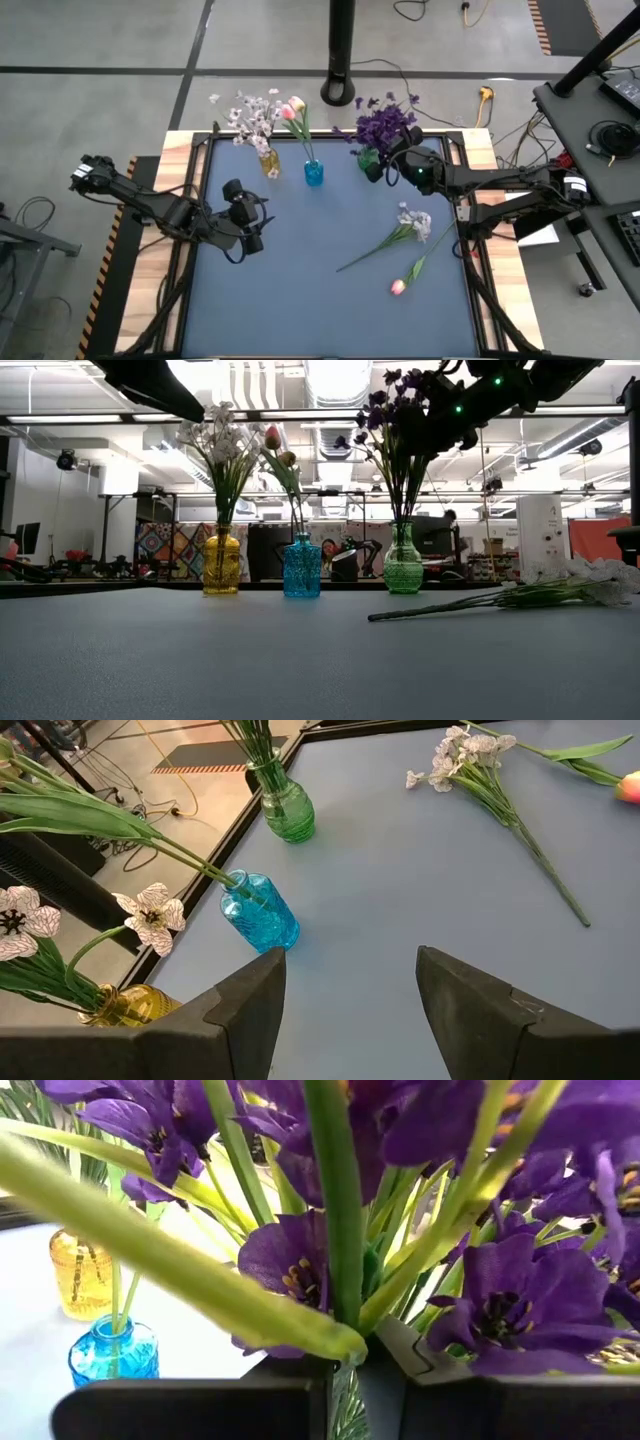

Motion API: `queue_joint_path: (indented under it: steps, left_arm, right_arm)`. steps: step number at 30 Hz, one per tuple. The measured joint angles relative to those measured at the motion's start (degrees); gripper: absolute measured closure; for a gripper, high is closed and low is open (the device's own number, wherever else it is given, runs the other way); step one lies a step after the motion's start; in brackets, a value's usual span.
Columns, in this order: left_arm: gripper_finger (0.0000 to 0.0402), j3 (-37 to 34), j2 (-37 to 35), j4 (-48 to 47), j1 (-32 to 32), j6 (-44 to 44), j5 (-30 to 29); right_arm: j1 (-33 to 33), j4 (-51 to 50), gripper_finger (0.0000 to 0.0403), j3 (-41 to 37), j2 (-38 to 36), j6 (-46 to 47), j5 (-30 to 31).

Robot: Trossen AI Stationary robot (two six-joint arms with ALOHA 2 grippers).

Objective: Sort flowers into vase by color
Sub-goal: Put the purple flower into the green vase

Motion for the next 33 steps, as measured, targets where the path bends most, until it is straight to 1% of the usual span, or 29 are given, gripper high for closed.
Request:
queue_joint_path:
  steps: [11, 26, 33]
  left_arm:
    - [0.0193, 0.00, 0.00, 0.20, 0.02, 0.00, 0.00]
    - [0.0193, 0.00, 0.00, 0.24, 0.01, 0.00, 0.00]
    - [0.0193, 0.00, -0.01, 0.24, 0.01, 0.00, 0.00]
  right_arm:
    - [0.00, -0.20, 0.0376, -0.07, 0.01, 0.09, -0.17]
    - [0.00, -6.84, 0.0376, -0.24, 0.04, 0.59, -0.02]
    - [0.00, -6.53, 0.0374, -0.26, 0.04, -0.02, 0.03]
